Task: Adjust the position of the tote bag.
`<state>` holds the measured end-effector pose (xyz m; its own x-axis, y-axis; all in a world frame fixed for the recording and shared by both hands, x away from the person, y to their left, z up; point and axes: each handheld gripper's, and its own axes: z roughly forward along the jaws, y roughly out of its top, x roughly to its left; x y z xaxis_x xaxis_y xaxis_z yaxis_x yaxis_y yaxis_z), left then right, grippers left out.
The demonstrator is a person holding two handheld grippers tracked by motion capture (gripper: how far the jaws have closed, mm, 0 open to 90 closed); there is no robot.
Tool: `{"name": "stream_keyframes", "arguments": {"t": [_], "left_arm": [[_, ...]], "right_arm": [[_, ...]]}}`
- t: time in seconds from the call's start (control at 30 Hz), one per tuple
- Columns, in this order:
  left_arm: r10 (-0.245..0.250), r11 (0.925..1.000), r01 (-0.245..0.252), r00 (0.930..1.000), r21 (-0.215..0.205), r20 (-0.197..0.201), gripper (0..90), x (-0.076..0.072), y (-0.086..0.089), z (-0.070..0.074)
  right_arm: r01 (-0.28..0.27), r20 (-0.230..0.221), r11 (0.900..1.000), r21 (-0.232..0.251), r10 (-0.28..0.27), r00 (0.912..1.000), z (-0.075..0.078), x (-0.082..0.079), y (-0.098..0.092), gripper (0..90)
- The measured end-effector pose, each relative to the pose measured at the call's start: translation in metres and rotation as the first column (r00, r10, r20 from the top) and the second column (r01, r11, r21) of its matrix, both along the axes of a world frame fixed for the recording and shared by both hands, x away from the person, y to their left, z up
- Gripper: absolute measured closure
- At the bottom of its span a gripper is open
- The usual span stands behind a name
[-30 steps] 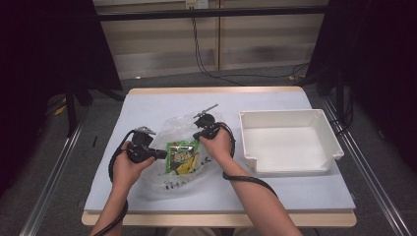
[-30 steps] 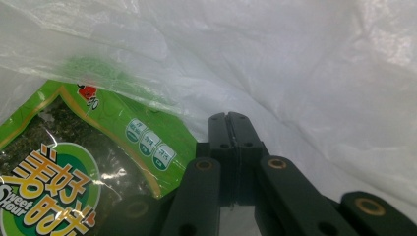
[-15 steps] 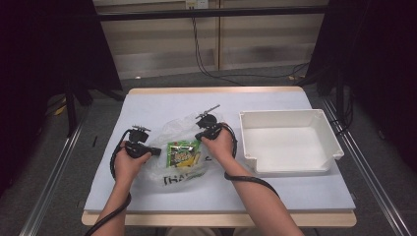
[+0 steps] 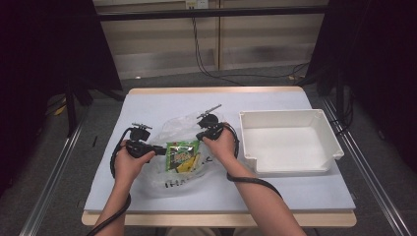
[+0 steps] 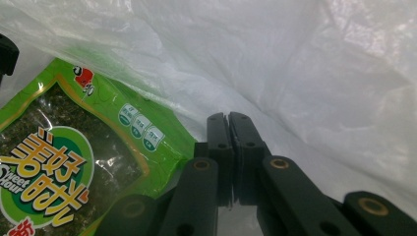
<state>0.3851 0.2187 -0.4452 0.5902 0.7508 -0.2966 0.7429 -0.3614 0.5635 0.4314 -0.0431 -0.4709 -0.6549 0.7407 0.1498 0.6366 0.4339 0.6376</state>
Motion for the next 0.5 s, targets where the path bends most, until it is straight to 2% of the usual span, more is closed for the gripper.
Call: {"name": "stream_keyframes", "arguments": {"t": [0.03,0.07,0.13,0.23,0.27,0.37,0.5], "left_arm": [[-0.011,0.9999,0.011,0.9999,0.006,-0.001,67.7,-0.001,-0.001,0.0],[0.002,1.0,-0.002,1.0,-0.008,-0.004,66.0,-0.002,-0.004,-0.001],[-0.025,0.9997,0.025,0.9995,-0.002,-0.021,60.9,-0.002,-0.007,-0.004],[-0.018,0.9998,0.018,0.9993,0.002,-0.032,57.9,-0.002,-0.011,-0.011],[-0.018,0.9998,0.018,0.9991,0.001,-0.039,58.8,-0.002,-0.012,-0.014],[-0.017,0.9993,0.015,0.9978,-0.036,-0.064,63.3,-0.001,-0.013,-0.018],[-0.043,0.9979,0.039,0.9964,-0.052,-0.073,76.4,-0.002,-0.015,-0.019]], "right_arm": [[0.002,-0.005,1.0,-0.003,-0.002,1.0,0.001,-0.001,0.0,88.1],[0.003,-0.003,1.0,-0.004,-0.003,1.0,0.001,-0.001,0.0,88.0],[0.001,0.005,1.0,-0.003,-0.001,1.0,0.001,-0.002,0.0,87.6],[0.003,-0.004,1.0,-0.007,-0.003,1.0,0.002,-0.004,0.001,87.4],[0.002,-0.003,1.0,-0.01,-0.002,1.0,0.001,-0.004,0.001,87.3],[0.0,-0.008,1.0,-0.001,0.0,1.0,0.0,-0.004,0.0,87.2],[-0.006,-0.012,1.0,-0.005,0.006,0.9999,-0.001,-0.004,0.001,87.3]]}}
